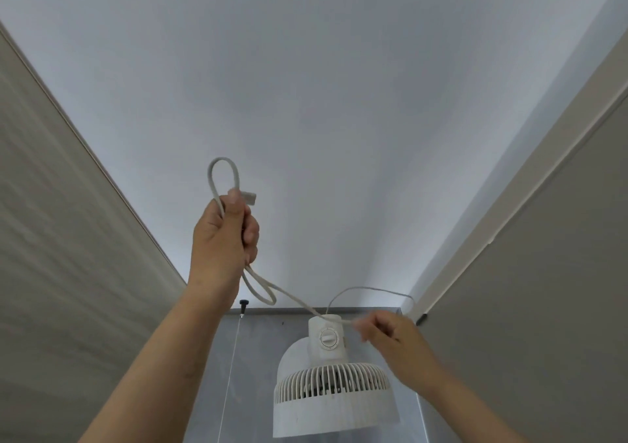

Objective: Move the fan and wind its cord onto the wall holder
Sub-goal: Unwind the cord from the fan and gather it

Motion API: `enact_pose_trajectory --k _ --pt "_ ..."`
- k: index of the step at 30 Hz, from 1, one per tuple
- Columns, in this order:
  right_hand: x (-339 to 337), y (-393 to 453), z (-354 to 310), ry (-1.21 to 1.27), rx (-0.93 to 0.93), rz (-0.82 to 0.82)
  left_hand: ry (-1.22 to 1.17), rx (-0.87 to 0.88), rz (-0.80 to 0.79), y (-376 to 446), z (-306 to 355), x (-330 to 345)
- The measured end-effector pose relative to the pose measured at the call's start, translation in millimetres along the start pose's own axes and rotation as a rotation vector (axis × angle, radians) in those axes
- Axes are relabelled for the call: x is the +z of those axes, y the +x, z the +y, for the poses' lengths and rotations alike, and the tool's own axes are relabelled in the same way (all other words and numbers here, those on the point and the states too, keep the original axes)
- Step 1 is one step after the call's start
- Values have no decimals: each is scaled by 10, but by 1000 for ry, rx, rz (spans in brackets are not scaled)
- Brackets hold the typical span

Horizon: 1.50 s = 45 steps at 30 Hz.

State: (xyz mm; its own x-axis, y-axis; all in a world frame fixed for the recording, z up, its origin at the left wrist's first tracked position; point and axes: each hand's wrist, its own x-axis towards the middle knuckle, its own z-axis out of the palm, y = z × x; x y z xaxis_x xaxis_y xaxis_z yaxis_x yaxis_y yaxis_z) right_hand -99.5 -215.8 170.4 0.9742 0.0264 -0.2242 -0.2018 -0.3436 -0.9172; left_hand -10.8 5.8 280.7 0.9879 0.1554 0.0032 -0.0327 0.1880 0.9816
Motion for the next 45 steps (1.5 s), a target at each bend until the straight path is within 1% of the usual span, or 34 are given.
enact_pose_trajectory --k 3,7,9,11,12,14,16,18,20,22,24,31,34,35,37,40,43,45 --pt "-69 98 -314 22 -81 90 119 52 -32 -68 -51 62" --pt "-115 183 -807 92 -213 130 379 200 -179 -159 -192 142" --pt "-118 225 -1042 118 -254 115 439 183 -284 -179 -271 176" --pt "-113 263 -1254 114 -275 82 439 130 -394 -210 -319 208" --pt "-114 278 -1344 105 -281 66 439 114 -423 -229 -334 225" --pt "-128 304 -1483 91 -281 34 439 125 -387 -263 -340 247" --pt "-162 316 -1583 46 -260 5 435 154 -277 -276 -326 260" --pt "-201 327 -1640 -60 -234 8 429 158 -184 -266 -319 240" --pt "-238 332 -1672 -168 -202 20 464 163 -162 -262 -301 210" --pt "-269 322 -1682 -238 -161 -2 487 181 -161 -261 -307 189" --pt "-280 306 -1684 -257 -121 -43 483 203 -164 -253 -328 181" --pt "-280 277 -1651 -131 -111 -68 579 254 -312 -246 -394 195" --pt "-331 270 -1622 -19 -122 -106 614 304 -363 -254 -406 181" --pt "-350 270 -1596 8 -140 -113 599 270 -351 -255 -390 181" --pt "-373 258 -1491 14 -184 -99 467 153 -319 -224 -333 178" --pt "-329 195 -1198 15 -228 -79 145 -18 -244 -159 -254 176" --pt "-221 106 -836 2 -206 -59 -160 -169 -165 -114 -215 170" --pt "-132 62 -577 -64 -190 -58 -350 -234 -123 -86 -186 156"
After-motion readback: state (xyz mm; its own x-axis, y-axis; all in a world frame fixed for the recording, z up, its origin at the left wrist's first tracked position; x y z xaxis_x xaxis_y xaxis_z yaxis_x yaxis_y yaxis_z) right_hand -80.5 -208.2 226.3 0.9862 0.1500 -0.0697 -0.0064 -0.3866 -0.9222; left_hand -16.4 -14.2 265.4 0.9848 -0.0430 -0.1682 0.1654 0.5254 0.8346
